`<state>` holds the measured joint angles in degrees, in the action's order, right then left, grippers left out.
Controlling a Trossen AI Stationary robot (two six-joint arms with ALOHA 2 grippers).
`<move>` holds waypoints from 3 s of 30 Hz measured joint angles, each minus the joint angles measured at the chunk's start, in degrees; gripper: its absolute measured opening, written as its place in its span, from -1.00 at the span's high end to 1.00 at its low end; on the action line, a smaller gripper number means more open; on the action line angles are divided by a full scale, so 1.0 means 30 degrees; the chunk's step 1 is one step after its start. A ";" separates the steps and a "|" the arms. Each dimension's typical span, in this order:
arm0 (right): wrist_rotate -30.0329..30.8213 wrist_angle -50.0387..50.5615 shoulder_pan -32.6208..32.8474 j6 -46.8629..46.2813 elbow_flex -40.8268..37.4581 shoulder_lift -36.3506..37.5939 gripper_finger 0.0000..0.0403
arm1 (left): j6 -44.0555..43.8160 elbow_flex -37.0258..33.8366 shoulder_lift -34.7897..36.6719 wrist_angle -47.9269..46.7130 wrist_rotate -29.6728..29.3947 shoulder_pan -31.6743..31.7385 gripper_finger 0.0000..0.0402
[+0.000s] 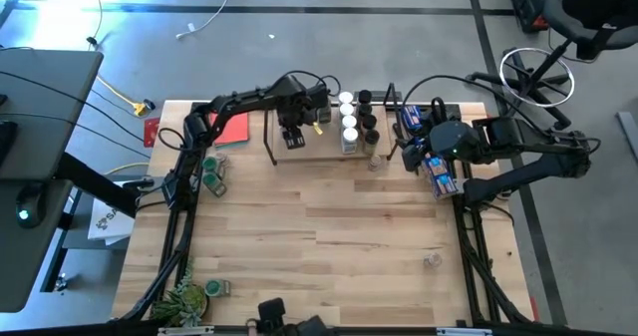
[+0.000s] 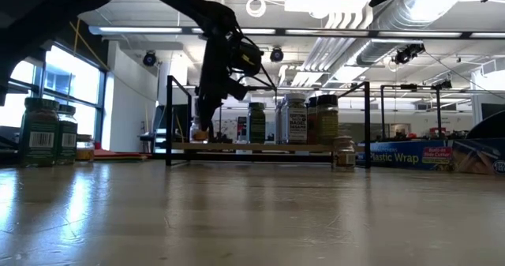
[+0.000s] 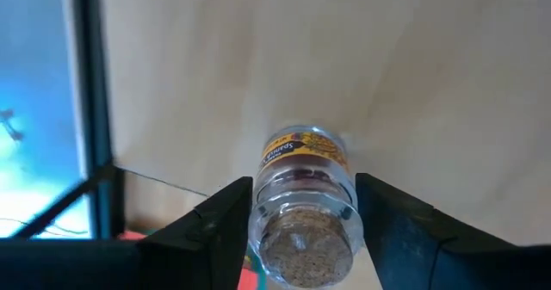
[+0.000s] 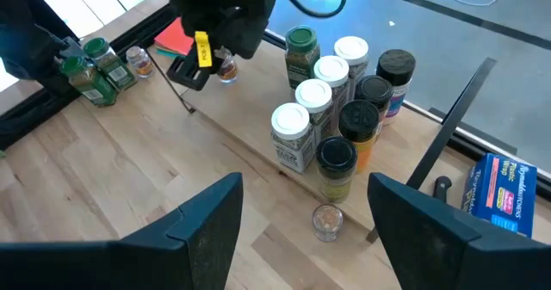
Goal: Shelf spices
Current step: Put the bottom right brown seasoning bottle on the shelf, then put the bottom right brown bottle on the shelf aligned with the other brown seasoning bottle
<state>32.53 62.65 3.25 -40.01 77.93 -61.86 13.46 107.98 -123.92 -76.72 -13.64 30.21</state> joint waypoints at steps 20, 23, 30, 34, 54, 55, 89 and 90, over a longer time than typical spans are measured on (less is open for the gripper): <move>-0.0503 -0.0206 0.0000 -0.0731 0.0001 -0.0001 -0.22 | 0.1600 0.0000 0.0000 0.2463 -0.0062 0.2257 -0.05; -0.0510 -0.0233 0.0000 -0.0945 0.0001 -0.0001 -0.22 | 0.1724 0.0000 -0.0029 0.2851 -0.0013 0.2442 -0.15; -0.0948 -0.0231 0.0000 -0.1014 0.0001 -0.0001 -0.22 | 0.2081 0.0001 0.0007 0.3338 -0.0194 0.2559 -0.28; -0.2105 -0.0140 0.0000 -0.0595 0.0001 -0.0001 -0.22 | 0.1800 0.0991 0.0016 0.2618 -0.0139 0.2419 -0.28; -1.5411 -0.2049 0.6510 0.1690 -0.7819 0.0035 -0.22 | -0.3553 0.8714 0.1914 -0.0509 0.1700 -0.1241 -0.28; -1.5631 -0.2836 0.7201 0.1365 -0.8406 0.0015 -0.22 | -0.3758 0.8714 0.2274 -0.0513 0.1614 -0.1599 -0.28; -1.3519 -0.7310 1.5293 -0.4270 -1.3186 -0.6150 -0.07 | -0.5977 0.8626 0.5245 -0.3762 -0.1785 -0.4846 -0.28; -1.3817 -0.7477 1.5189 -0.4345 -1.3172 -0.6351 0.01 | -0.5972 0.8626 0.5366 -0.3820 -0.1971 -0.4914 -0.28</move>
<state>-8.92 40.22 48.81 -53.04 38.41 -80.92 -4.46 133.86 -107.82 -88.18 -19.55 15.47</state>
